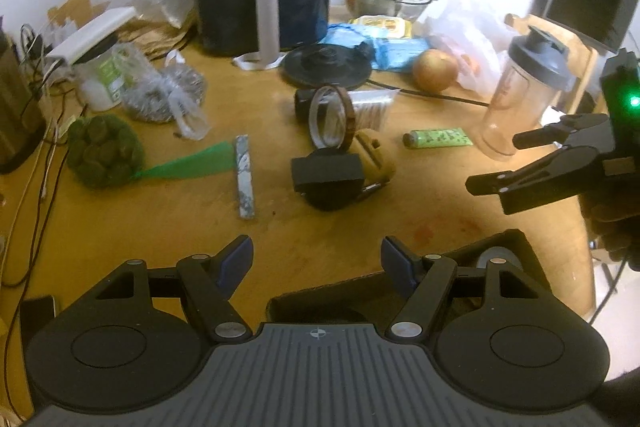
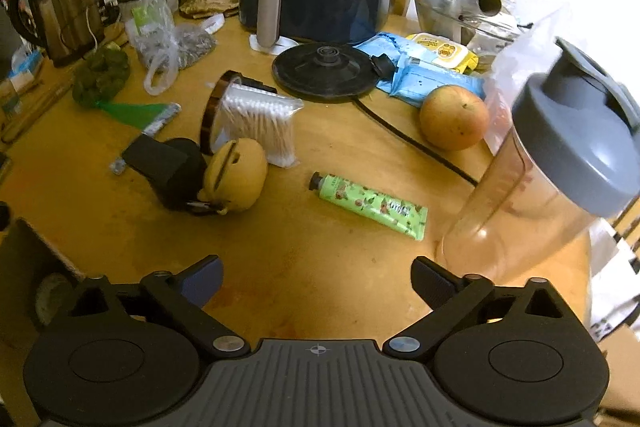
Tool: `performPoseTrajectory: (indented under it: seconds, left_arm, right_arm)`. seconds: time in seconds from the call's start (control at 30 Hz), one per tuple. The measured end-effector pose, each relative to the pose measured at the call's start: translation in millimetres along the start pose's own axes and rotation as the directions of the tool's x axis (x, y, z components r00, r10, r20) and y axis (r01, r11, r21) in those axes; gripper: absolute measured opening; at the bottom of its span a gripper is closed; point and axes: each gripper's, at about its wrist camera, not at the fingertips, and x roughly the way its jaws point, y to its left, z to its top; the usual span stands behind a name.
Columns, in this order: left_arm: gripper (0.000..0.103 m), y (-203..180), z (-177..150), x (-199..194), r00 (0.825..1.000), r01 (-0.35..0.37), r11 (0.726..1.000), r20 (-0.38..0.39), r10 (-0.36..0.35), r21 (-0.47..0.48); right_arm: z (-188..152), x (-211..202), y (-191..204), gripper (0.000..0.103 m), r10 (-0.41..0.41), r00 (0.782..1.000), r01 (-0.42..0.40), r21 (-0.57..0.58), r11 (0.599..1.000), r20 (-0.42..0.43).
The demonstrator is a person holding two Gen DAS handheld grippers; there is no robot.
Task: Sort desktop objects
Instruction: 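Withdraw both grippers from the box and move right gripper toward green tube, then grasp the green hand-cream tube with the right gripper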
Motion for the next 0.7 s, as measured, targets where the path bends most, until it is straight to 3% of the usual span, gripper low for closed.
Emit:
performPoseTrajectory:
  seconds: [0.4, 0.7]
  left_arm:
    - [0.07, 2, -4, -2, 0.999, -0.049, 0.997, -0.018, 0.048, -0.051]
    - [0.07, 7, -9, -9, 0.995, -0.097, 0.991, -0.032, 0.094, -0.094]
  right_arm:
    - [11, 45, 6, 0.079, -0.102, 0.994, 0.106, -0.183, 0.977, 0.033]
    - [19, 83, 2, 0.066, -0.15, 0.989, 0.15, -0.236, 0.96, 0.016]
